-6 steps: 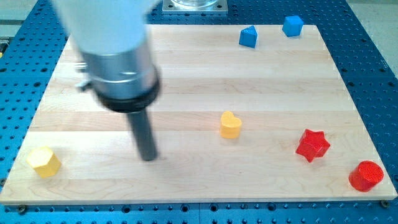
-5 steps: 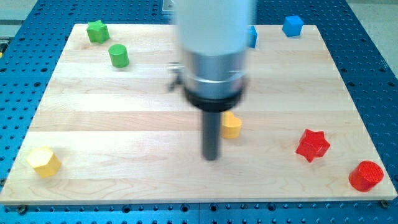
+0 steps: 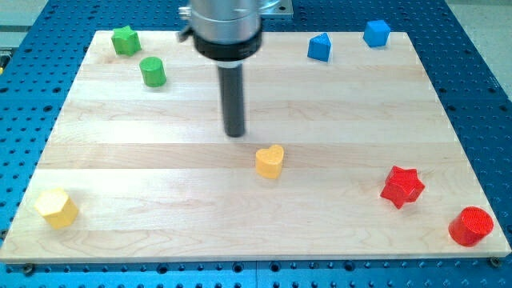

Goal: Put the yellow blocks diagonal to each other at the bottom left side

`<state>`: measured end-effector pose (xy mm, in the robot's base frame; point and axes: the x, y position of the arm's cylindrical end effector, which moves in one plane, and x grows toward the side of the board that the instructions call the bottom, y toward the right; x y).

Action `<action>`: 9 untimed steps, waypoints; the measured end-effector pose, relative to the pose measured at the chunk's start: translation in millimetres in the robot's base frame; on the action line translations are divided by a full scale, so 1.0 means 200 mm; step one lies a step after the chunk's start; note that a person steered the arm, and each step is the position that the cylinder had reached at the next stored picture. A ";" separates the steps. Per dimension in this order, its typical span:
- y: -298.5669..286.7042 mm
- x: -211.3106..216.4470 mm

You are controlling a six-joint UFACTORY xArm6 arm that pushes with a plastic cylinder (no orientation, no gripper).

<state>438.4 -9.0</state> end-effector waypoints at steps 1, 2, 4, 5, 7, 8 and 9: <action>0.28 0.23; 0.42 0.31; -0.36 0.32; 0.00 0.22; -0.09 0.47; -0.67 0.42; -0.56 0.44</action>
<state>526.5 -121.5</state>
